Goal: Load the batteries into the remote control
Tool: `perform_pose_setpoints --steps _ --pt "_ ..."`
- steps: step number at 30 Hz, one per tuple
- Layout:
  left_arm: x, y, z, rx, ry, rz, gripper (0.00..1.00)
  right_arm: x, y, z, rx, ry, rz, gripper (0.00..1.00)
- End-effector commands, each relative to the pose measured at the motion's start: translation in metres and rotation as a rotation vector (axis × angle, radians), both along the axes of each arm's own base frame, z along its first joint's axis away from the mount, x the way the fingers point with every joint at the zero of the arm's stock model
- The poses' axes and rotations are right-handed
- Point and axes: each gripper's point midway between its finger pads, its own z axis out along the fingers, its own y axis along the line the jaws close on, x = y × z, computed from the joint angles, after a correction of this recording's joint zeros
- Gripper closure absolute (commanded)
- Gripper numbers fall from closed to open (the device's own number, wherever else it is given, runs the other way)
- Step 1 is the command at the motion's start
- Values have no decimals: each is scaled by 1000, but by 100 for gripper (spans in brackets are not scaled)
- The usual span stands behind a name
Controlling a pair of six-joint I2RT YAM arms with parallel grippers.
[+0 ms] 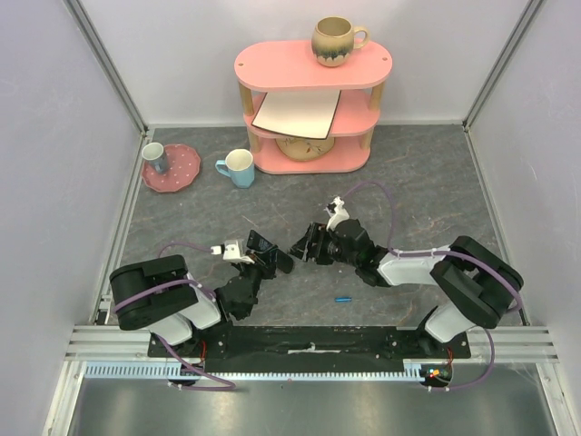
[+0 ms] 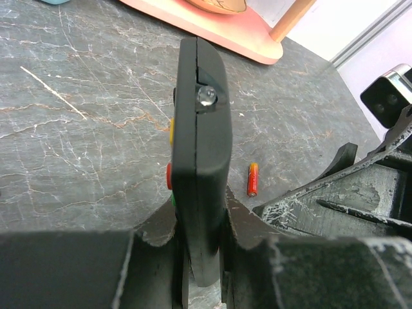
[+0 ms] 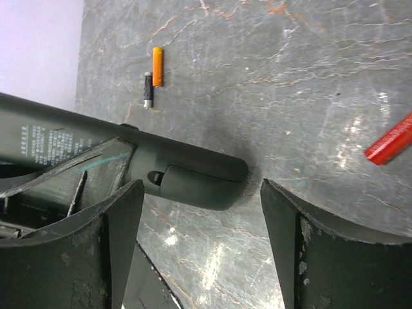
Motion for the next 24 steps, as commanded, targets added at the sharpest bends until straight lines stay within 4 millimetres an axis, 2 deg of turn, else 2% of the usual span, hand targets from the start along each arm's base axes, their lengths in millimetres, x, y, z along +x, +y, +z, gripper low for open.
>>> perform_pose_setpoints --steps 1,6,15,24 --pt "4 14 35 -191 -76 70 98 4 22 32 139 -59 51 18" --pt "3 14 34 -196 -73 70 98 1 28 25 144 -37 83 15" --pt "3 15 37 -203 -77 70 98 1 30 3 107 5 86 17" --pt "3 13 37 -204 -79 62 98 3 31 1 146 26 61 16"
